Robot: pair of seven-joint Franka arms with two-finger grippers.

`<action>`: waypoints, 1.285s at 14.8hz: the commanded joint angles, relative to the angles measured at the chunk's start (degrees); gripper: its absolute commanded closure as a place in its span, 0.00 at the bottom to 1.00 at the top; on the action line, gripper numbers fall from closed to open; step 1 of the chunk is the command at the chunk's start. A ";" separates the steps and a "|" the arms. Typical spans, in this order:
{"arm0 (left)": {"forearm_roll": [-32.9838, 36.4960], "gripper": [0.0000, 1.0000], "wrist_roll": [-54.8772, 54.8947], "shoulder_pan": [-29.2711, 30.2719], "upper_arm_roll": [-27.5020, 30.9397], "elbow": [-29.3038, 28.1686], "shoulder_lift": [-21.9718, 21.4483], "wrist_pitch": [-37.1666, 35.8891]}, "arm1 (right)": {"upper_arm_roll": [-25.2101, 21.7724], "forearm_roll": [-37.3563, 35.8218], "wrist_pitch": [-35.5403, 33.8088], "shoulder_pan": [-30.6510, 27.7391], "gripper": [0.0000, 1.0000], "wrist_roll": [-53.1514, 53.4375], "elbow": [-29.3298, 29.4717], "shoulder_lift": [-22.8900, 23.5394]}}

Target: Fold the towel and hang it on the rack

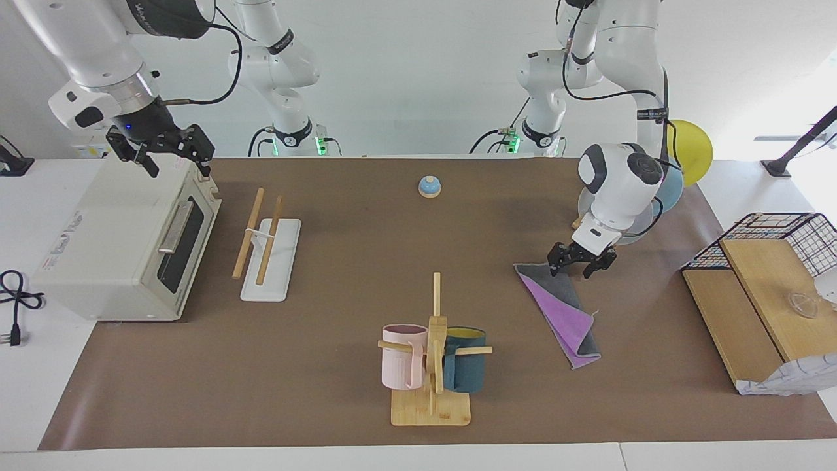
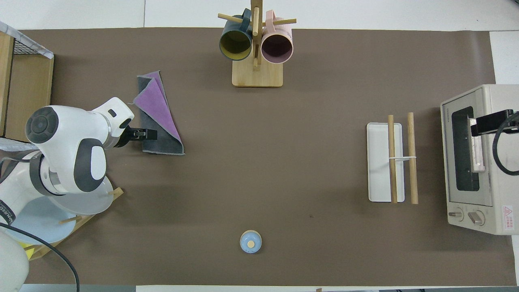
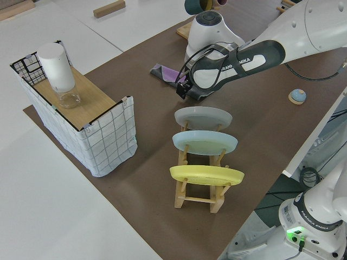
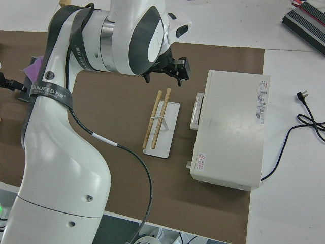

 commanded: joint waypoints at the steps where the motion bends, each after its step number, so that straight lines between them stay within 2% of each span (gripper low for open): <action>1: -1.16 0.13 1.71 0.05 -0.20 4.04 3.03 -1.99 | 0.11 0.36 0.06 -0.33 0.00 -0.60 -1.05 -0.98; 3: -1.24 0.19 3.46 0.05 -0.11 3.95 3.03 -2.16 | 0.03 0.36 0.06 -0.33 0.00 -0.60 -1.05 -1.07; 10: -1.24 0.20 4.52 -0.21 -0.11 3.77 2.68 -5.59 | 0.03 0.36 0.06 -0.33 0.00 -0.60 -1.05 -0.98; 11: -1.24 0.22 4.79 -0.30 -0.11 3.77 2.60 -6.46 | 0.03 0.36 0.06 -0.33 0.00 -0.60 -1.05 -0.98; 13: -1.24 0.41 4.79 -0.48 -0.11 3.51 2.51 -6.56 | 0.03 0.36 0.06 -0.33 0.00 -0.60 -1.05 -0.98; 17: -1.42 1.00 4.35 -0.48 -0.11 3.42 2.42 -6.65 | 0.11 0.36 0.06 -0.33 0.00 -0.60 -1.05 -0.98; 19: -1.42 1.00 4.35 -0.48 -0.11 3.51 2.42 -6.65 | 0.03 0.36 0.06 -0.33 0.00 -0.60 -1.05 -1.07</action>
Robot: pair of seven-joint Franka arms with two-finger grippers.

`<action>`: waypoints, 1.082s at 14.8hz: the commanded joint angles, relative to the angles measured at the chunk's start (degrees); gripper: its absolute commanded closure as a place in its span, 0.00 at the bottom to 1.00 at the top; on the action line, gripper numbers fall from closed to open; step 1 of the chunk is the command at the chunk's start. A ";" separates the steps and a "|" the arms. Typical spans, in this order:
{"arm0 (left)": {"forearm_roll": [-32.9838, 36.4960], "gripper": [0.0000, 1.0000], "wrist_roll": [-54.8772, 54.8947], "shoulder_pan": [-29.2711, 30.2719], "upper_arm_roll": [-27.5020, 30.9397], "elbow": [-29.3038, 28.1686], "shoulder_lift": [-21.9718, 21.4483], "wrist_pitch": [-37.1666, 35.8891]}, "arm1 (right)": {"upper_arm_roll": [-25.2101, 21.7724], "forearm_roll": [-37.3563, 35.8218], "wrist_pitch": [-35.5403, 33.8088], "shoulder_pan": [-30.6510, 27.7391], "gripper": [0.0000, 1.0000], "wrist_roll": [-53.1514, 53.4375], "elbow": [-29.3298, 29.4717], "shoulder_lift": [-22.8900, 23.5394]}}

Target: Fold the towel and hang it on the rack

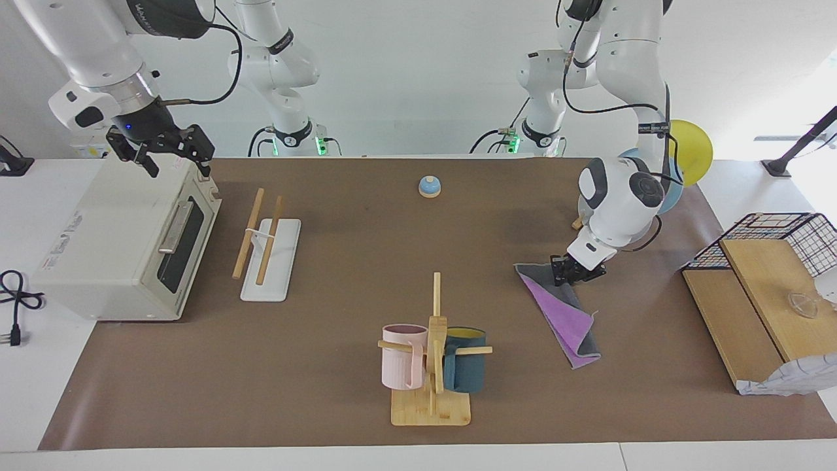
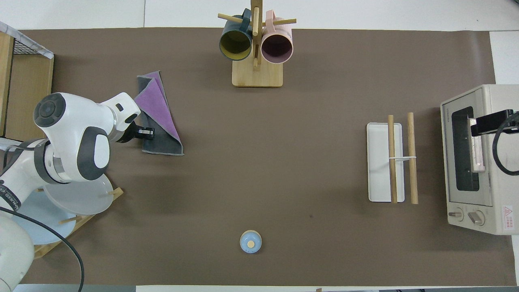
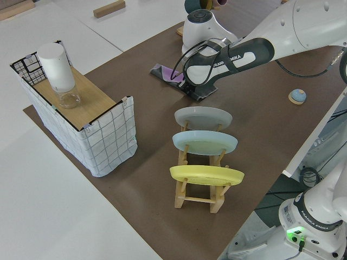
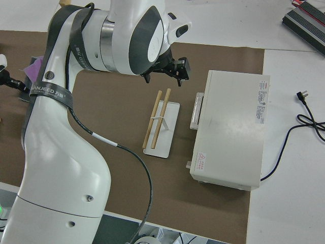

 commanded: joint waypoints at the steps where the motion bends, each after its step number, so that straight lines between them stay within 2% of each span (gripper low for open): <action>1: -1.17 1.00 0.71 -0.34 0.23 0.21 -0.01 -1.30 | 0.11 0.36 0.06 -0.33 0.00 -0.60 -1.05 -0.99; 3: -1.70 1.00 0.70 0.10 0.23 1.61 -0.45 -4.28 | 0.11 0.36 0.06 -0.33 0.00 -0.60 -1.05 -0.98; 8: -3.37 1.00 -3.93 0.36 0.49 11.80 -2.64 -20.96 | 0.03 0.36 0.06 -0.33 0.00 -0.60 -1.05 -0.98; 16: -8.81 1.00 -25.81 -0.51 -0.21 15.23 -12.83 -32.40 | 0.03 0.36 0.06 -0.33 0.00 -0.60 -1.05 -1.07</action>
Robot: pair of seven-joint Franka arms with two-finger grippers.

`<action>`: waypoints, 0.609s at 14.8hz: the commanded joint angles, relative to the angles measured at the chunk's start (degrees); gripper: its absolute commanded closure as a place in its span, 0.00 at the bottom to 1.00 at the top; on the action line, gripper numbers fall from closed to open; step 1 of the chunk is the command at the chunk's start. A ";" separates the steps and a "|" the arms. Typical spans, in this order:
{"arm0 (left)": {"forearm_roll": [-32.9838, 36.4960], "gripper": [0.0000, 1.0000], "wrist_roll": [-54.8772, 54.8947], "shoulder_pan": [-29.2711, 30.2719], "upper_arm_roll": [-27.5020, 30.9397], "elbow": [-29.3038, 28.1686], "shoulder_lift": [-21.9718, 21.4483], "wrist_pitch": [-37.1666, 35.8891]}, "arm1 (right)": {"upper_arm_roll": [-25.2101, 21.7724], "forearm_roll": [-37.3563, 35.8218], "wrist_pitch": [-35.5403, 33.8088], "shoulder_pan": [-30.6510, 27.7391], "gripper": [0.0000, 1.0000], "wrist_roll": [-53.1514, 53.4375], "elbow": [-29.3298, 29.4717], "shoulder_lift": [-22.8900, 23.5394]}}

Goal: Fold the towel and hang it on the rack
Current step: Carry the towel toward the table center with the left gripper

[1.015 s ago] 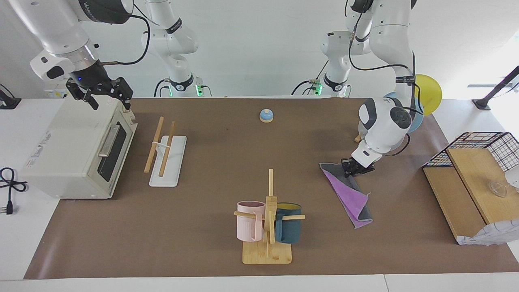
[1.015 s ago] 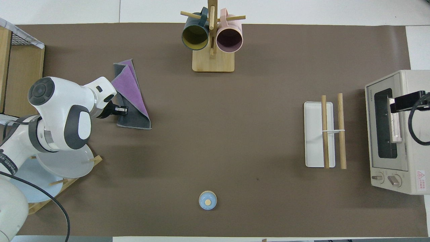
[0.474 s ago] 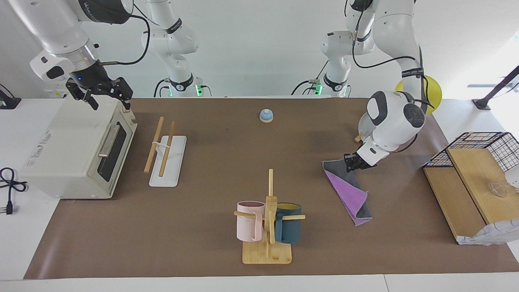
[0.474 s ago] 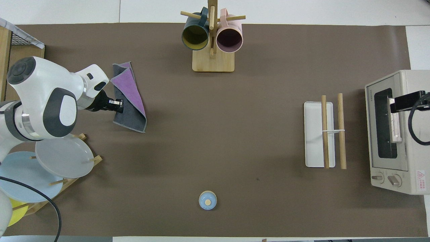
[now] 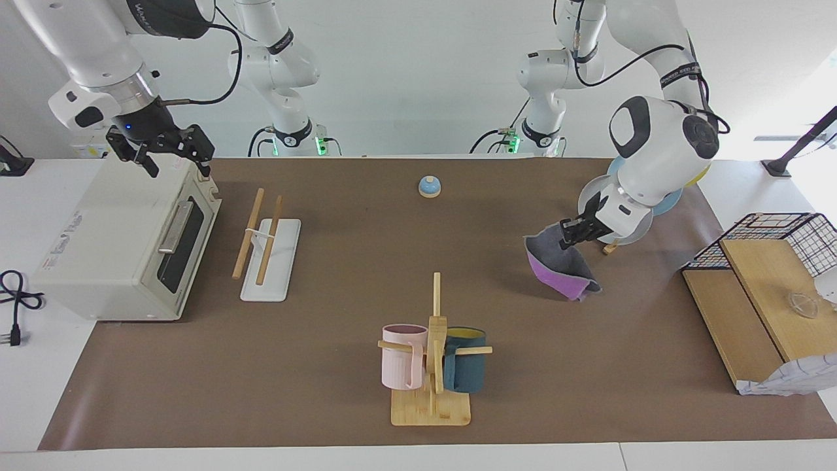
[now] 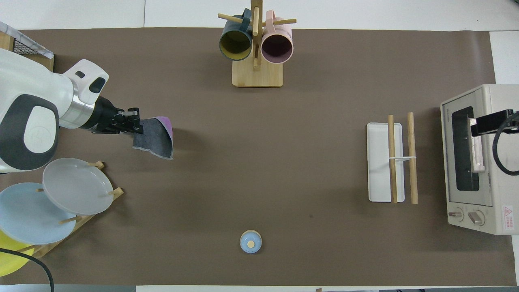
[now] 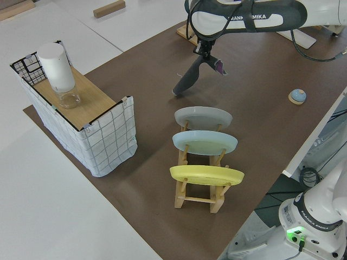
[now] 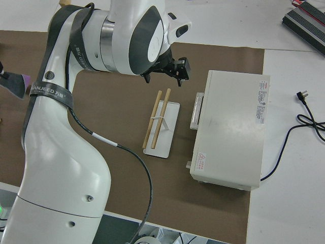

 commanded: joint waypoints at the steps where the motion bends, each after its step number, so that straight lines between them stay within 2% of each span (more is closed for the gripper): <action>1: -2.08 1.00 -8.21 -0.49 -1.04 2.08 -3.56 -5.09 | 0.11 0.36 0.06 -0.33 0.00 -0.60 -1.05 -0.99; 6: -1.02 1.00 -18.95 -1.36 -3.34 8.75 -3.92 -13.79 | -0.06 0.36 -0.03 -0.42 0.00 -0.60 -1.14 -1.07; 9: 1.60 1.00 -32.88 -4.42 -3.42 15.43 -2.78 -20.03 | -0.41 0.36 0.15 -0.51 0.00 -0.77 -1.05 -1.07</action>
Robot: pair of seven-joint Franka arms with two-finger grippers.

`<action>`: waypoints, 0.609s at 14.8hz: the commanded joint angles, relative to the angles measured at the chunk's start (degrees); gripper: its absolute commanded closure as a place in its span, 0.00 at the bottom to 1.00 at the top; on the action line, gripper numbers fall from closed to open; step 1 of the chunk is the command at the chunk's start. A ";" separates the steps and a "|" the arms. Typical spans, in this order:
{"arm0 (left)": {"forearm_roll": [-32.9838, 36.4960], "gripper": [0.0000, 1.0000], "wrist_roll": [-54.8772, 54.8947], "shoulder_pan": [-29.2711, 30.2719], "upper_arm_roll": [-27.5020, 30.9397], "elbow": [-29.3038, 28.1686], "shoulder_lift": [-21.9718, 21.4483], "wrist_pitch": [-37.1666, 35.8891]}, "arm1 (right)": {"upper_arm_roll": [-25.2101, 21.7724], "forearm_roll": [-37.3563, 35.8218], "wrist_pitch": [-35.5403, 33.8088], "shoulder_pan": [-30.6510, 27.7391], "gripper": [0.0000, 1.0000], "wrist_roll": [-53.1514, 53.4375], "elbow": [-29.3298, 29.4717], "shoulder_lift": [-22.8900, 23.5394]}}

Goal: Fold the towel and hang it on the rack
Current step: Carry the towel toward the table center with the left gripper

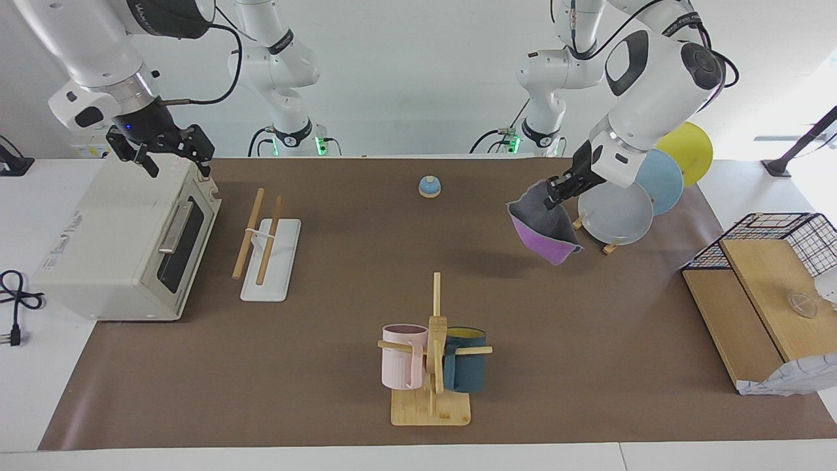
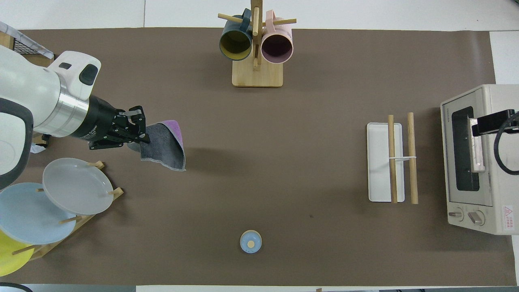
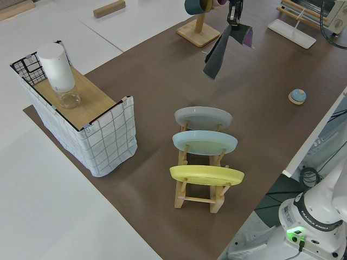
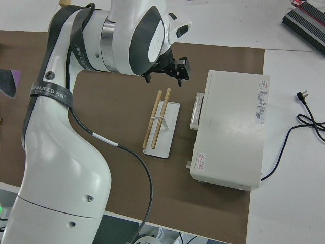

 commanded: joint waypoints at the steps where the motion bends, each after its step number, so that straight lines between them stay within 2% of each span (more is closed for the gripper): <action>1: 2.86 1.00 -13.90 -4.16 0.28 6.48 1.92 -5.16 | 0.04 0.36 -0.03 -0.47 0.00 -2.08 -1.05 -1.07; 3: 2.96 1.00 -21.99 -6.88 0.28 7.19 1.92 -6.12 | 0.21 4.12 -0.38 -0.21 0.00 -5.08 -0.96 -1.34; 4: 2.96 1.00 -26.73 -8.29 0.28 7.19 1.92 -6.74 | 0.13 7.54 -0.29 -0.21 0.00 -2.47 -0.96 -1.34; 9: 0.15 1.00 -48.64 -11.20 -0.34 7.98 1.92 -3.94 | 0.74 23.36 -2.31 0.41 0.00 31.94 -0.87 -1.34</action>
